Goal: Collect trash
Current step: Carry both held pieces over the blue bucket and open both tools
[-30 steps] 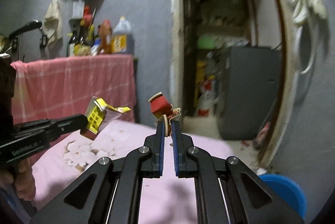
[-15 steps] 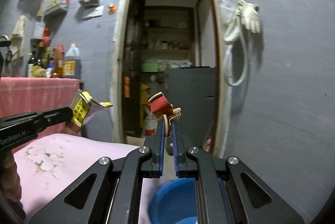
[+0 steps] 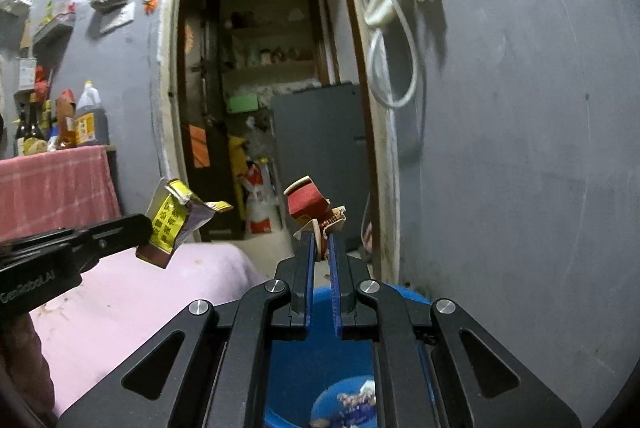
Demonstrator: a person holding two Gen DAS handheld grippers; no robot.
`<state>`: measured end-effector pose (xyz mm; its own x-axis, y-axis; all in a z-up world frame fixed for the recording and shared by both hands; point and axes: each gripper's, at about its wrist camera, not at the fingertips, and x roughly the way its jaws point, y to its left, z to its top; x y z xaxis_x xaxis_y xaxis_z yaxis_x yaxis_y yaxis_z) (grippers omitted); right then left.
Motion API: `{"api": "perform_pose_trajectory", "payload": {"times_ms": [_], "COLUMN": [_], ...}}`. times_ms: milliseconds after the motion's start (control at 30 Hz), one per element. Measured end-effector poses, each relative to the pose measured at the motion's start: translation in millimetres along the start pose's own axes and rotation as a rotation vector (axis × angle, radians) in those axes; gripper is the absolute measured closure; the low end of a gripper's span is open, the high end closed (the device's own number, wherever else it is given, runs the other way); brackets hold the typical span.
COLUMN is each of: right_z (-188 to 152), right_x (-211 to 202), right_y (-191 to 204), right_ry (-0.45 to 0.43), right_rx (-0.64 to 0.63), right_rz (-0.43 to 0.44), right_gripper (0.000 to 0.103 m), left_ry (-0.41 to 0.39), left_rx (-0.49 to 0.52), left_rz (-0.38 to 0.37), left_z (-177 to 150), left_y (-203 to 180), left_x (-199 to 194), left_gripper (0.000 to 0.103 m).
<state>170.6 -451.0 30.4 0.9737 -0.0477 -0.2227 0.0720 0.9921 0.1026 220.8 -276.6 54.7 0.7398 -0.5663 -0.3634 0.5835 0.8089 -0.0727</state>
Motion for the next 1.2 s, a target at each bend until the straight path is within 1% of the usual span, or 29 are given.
{"api": "perform_pose_trajectory", "payload": {"times_ms": [133,233,367,467,600,667,700,867,1000,1133,1200], "right_z": [-16,-26,-35,-43,-47,-47,-47,-47,-44,-42,-41], "right_x": [13,24,36,46,52,54,56,57,56,54,54], "right_y": [-17,-27,-33,-36,-42,-43,-43,-41,-42,-42,-41], "right_ry": [0.072,0.135,0.192,0.25,0.286,0.296,0.298,0.31,0.296,0.288,0.283], "right_rx": [0.057,0.101,0.132,0.136,0.158,0.172,0.175,0.16,0.16,0.158,0.153], "right_rz": [-0.002,0.007,0.005,-0.007,-0.013,-0.01,-0.008,0.0,-0.002,-0.006,-0.01], "right_gripper": [0.097,0.097,0.097,0.095,0.091,0.083,0.077,0.077,0.076,0.076,0.076], "left_ry": [0.067,0.121,0.195,0.228,0.25,0.262,0.267,0.277,0.27,0.246,0.237], "left_rx": [-0.006,-0.044,-0.09,-0.106,-0.143,-0.165,-0.174,-0.192,-0.197,-0.169,-0.163], "left_rz": [-0.01,-0.024,-0.029,-0.025,-0.026,-0.025,-0.022,-0.003,0.011,0.032,0.04], "left_z": [-7,-16,-26,-29,-32,-34,-36,-40,-40,-41,-40], "left_y": [-7,-7,-3,-1,5,10,12,17,20,19,21], "left_x": [27,46,73,87,98,102,102,100,88,72,66], "left_gripper": [0.103,0.103,0.103,0.103,0.103,0.103,0.103,0.103,0.103,0.103,0.1]}}
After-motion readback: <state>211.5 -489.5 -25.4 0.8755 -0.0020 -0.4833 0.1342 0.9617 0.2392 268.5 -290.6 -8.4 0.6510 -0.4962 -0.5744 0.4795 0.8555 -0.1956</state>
